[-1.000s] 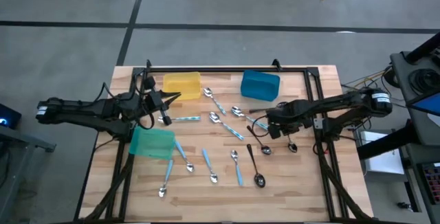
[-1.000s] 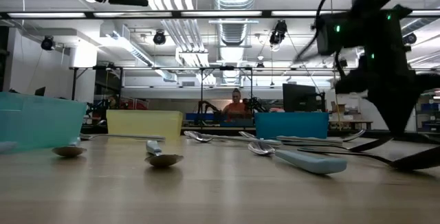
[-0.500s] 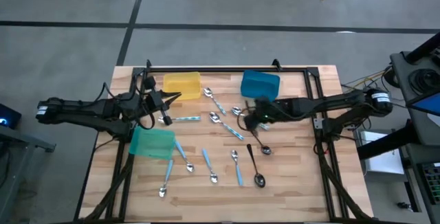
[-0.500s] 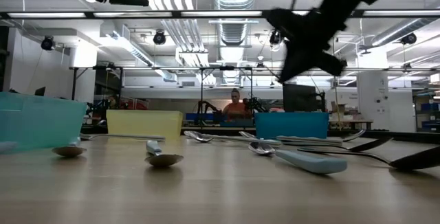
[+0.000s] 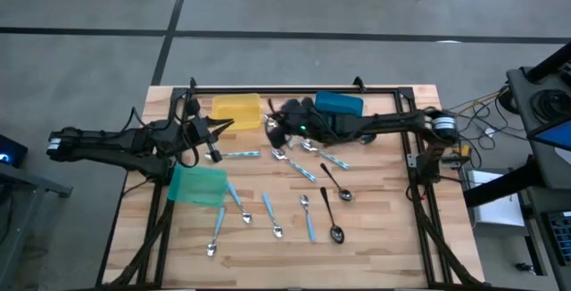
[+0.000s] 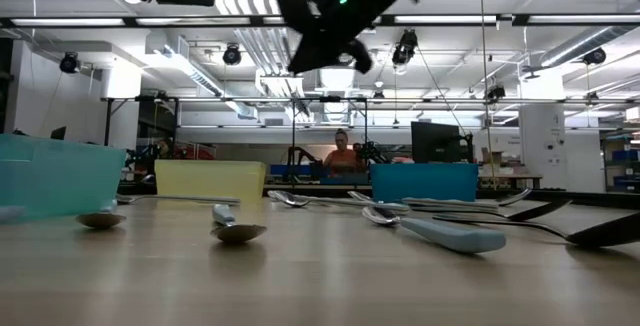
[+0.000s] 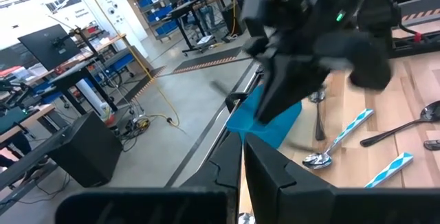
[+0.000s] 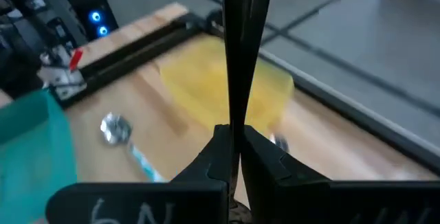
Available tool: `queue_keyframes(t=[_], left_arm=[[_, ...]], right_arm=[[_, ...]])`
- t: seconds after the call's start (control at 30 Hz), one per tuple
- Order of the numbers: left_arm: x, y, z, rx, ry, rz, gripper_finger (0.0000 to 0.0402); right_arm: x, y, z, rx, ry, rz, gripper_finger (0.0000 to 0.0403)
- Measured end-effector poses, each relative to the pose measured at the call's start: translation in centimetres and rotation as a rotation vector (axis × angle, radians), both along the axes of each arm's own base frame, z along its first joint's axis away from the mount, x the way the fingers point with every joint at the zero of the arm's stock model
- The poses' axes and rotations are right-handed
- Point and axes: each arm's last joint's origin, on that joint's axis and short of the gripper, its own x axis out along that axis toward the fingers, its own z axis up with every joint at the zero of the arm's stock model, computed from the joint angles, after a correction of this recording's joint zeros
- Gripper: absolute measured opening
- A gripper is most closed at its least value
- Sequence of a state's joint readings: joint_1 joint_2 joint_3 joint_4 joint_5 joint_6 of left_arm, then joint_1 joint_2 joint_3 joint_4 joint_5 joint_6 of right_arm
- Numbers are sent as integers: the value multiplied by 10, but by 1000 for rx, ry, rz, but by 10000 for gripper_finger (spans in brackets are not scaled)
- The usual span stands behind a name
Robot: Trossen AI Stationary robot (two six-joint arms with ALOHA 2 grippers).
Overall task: Sort silverware by color (type)
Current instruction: Put the black spoon into the yellow bin
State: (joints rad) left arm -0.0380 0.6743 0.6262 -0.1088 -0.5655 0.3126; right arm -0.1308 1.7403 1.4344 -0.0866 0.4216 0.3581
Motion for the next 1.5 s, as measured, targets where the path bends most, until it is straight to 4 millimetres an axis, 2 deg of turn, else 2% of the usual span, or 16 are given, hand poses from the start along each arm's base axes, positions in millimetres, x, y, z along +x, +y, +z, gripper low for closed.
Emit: queue_keyframes(t=[0.17,0.3,0.57,0.83,1.03,1.23,1.5], left_arm=[[-9,0,1,-6,0,1,1],[-17,1,3,-15,-11,2,1],[-25,1,5,-30,-39,4,1],[-25,1,5,-30,-39,4,1],[-25,1,5,-20,-32,4,1],[-25,1,5,-12,-28,4,1],[-25,1,5,-6,-25,5,1]], right_arm=[[33,-20,-7,-96,-119,0,12],[45,-34,-16,-141,-227,-21,12],[58,-54,-30,-197,-452,-66,12],[67,-78,-56,-235,-603,-125,12],[79,-87,-58,-206,-738,-162,12],[90,-95,-56,-40,-894,-245,12],[115,-85,-85,215,-942,-428,12]])
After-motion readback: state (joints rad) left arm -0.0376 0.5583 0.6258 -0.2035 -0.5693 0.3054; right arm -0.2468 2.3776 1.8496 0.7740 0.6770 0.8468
